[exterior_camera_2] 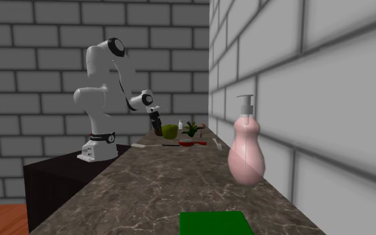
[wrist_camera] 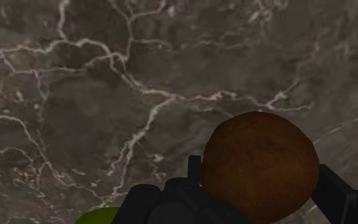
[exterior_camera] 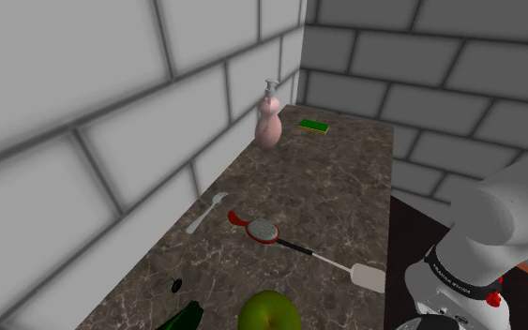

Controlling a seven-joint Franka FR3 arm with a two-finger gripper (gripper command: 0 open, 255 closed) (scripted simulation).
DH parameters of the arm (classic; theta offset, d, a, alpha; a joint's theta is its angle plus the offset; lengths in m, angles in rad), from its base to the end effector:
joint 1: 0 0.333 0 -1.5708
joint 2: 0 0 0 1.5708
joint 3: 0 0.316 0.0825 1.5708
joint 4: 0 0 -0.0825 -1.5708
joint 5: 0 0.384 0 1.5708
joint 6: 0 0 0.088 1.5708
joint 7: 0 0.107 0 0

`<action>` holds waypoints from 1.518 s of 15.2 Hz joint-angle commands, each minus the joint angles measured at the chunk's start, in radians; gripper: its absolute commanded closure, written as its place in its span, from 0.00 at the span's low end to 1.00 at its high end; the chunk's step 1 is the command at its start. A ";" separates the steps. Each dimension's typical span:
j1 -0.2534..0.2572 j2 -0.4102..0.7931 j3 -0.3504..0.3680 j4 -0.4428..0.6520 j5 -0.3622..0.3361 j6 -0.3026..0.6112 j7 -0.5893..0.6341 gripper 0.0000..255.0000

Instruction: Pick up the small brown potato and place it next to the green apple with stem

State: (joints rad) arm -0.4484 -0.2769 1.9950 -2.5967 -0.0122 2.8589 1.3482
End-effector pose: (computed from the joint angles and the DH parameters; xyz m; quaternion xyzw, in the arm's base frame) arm 0.0295 0.4556 0.2323 -0.9820 -0.1200 -0.1348 0.0563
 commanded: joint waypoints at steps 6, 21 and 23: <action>-0.021 -0.007 0.019 -0.003 0.009 -0.009 -0.008 0.00; 0.588 0.069 -0.586 -0.020 -0.106 -0.149 0.074 0.00; 0.588 0.069 -0.586 -0.020 -0.106 -0.149 0.074 0.00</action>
